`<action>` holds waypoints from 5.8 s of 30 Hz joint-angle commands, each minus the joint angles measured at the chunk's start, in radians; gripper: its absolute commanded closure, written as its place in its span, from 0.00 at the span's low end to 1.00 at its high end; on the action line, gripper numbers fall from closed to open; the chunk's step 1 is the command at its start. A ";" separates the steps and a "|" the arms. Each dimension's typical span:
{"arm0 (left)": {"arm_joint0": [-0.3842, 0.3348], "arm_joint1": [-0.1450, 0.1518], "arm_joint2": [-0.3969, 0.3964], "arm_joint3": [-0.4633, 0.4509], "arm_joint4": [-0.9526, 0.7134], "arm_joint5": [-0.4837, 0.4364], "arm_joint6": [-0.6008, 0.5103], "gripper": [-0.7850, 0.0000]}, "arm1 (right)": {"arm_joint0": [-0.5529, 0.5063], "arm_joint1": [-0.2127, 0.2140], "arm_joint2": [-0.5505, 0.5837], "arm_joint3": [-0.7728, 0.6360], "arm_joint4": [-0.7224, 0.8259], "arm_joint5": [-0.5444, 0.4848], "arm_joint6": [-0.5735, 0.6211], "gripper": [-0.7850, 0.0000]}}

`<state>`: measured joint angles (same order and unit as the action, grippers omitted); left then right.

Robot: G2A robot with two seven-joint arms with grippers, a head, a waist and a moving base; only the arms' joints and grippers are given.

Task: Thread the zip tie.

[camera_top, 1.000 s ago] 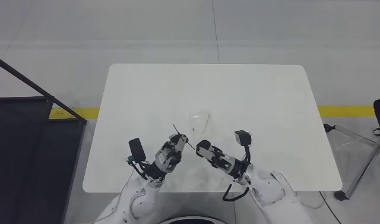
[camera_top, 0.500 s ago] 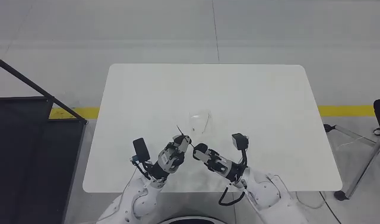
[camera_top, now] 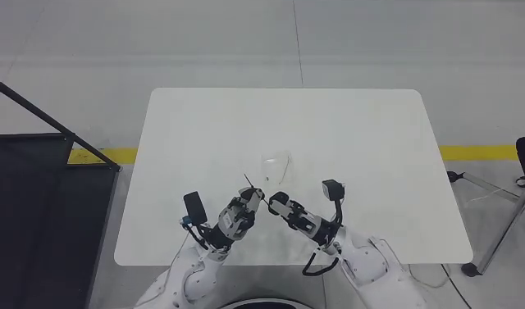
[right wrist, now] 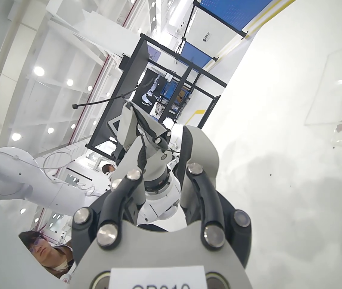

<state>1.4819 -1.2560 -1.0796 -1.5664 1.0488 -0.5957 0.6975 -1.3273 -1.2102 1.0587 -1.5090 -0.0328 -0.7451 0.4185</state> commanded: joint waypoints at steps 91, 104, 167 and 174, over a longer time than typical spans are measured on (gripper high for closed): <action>0.132 0.023 -0.132 0.045 -0.212 -0.417 -0.071 0.00 | -0.022 0.033 0.024 -0.059 0.370 -0.061 0.275 1.00; 0.122 0.020 -0.097 0.022 -0.426 -0.377 -0.181 0.00 | -0.017 0.030 0.004 -0.057 0.409 -0.070 0.286 1.00; -0.015 0.098 -0.161 -0.102 -2.003 0.202 -1.716 0.55 | 0.098 0.001 -0.058 0.040 0.998 0.125 0.781 1.00; -0.019 0.094 -0.157 -0.100 -1.996 0.200 -1.714 0.66 | 0.087 -0.004 -0.048 0.039 0.990 0.131 0.788 1.00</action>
<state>1.4631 -1.1613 -1.2372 -1.6667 -0.9477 -0.3954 -1.0157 -1.2390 -1.2137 1.0099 -1.4700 0.9579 -0.6146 1.2054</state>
